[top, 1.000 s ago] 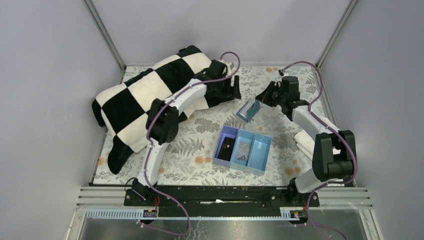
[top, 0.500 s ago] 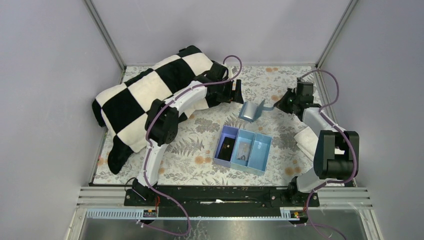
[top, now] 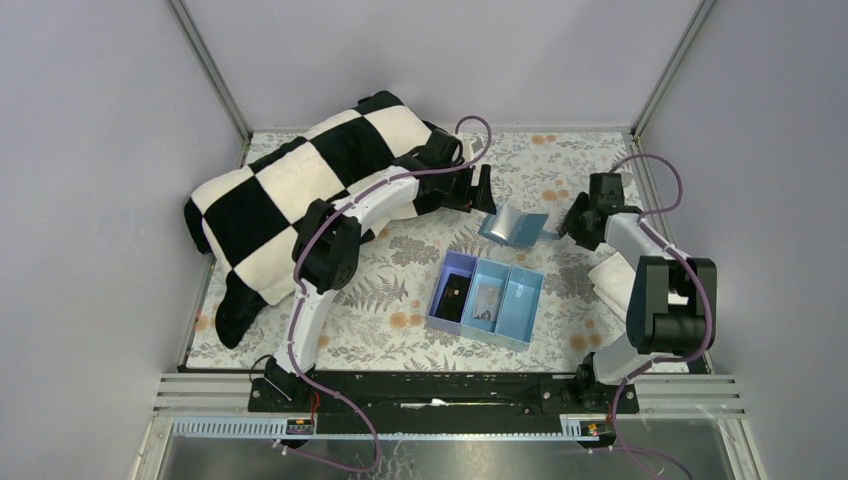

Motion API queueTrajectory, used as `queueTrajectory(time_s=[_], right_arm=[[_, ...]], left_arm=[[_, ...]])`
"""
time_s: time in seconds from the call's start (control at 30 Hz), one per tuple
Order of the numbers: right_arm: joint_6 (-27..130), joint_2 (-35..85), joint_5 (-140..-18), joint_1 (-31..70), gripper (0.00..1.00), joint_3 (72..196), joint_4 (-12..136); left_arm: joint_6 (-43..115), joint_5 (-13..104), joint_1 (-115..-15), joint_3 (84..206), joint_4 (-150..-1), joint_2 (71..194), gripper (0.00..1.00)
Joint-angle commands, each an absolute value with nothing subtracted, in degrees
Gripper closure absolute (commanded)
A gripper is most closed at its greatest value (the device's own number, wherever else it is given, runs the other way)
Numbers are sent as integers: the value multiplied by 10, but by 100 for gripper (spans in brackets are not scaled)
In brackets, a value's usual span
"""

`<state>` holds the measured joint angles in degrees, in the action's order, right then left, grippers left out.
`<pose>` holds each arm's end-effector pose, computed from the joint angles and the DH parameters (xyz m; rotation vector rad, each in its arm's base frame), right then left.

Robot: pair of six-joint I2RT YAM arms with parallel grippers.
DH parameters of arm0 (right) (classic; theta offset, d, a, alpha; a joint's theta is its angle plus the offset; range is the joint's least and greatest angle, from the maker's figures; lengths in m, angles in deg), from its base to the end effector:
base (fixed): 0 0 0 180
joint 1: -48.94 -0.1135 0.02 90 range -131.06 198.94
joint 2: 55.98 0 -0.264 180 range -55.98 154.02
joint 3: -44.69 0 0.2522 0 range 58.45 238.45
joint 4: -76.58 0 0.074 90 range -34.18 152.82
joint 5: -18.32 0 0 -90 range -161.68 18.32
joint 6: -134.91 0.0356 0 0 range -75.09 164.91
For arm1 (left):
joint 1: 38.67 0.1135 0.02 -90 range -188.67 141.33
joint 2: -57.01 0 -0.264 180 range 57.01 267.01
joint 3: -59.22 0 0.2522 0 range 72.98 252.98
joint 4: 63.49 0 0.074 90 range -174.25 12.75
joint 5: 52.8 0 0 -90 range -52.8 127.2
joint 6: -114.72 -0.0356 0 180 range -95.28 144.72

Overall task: Take the credit cards out of the card holder
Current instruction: Open the card holder at the center of the board.

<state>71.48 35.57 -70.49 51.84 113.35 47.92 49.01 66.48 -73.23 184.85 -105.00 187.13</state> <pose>0.3272 -0.0173 0.1935 0.6386 2.3927 0.1519 0.4138 -0.3062 0.2201 0.4879 2.4732 -1.0680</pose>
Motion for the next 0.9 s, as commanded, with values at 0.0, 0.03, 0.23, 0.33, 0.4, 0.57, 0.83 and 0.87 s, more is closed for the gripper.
queueTrajectory(time_s=[0.0,0.03,0.23,0.33,0.4,0.57,0.83,0.87], right_arm=[[728,266,-672,515,42,1148,485],[732,256,-684,515,41,1150,489],[769,252,-766,466,41,1162,518],[773,270,-769,414,44,1177,521],[780,280,-771,393,46,1180,532],[796,315,-805,385,65,1190,555],[758,395,-736,388,74,1212,515],[753,400,-725,391,76,1212,506]], left_arm=[[505,712,-737,1847,-994,1852,15],[507,712,-738,1849,-991,1853,14],[536,712,-739,1856,-976,1871,14],[558,714,-739,1840,-950,1870,15],[565,715,-739,1834,-941,1871,15],[569,712,-736,1830,-939,1872,15],[595,746,-731,1812,-896,1869,15],[594,746,-731,1810,-896,1870,16]])
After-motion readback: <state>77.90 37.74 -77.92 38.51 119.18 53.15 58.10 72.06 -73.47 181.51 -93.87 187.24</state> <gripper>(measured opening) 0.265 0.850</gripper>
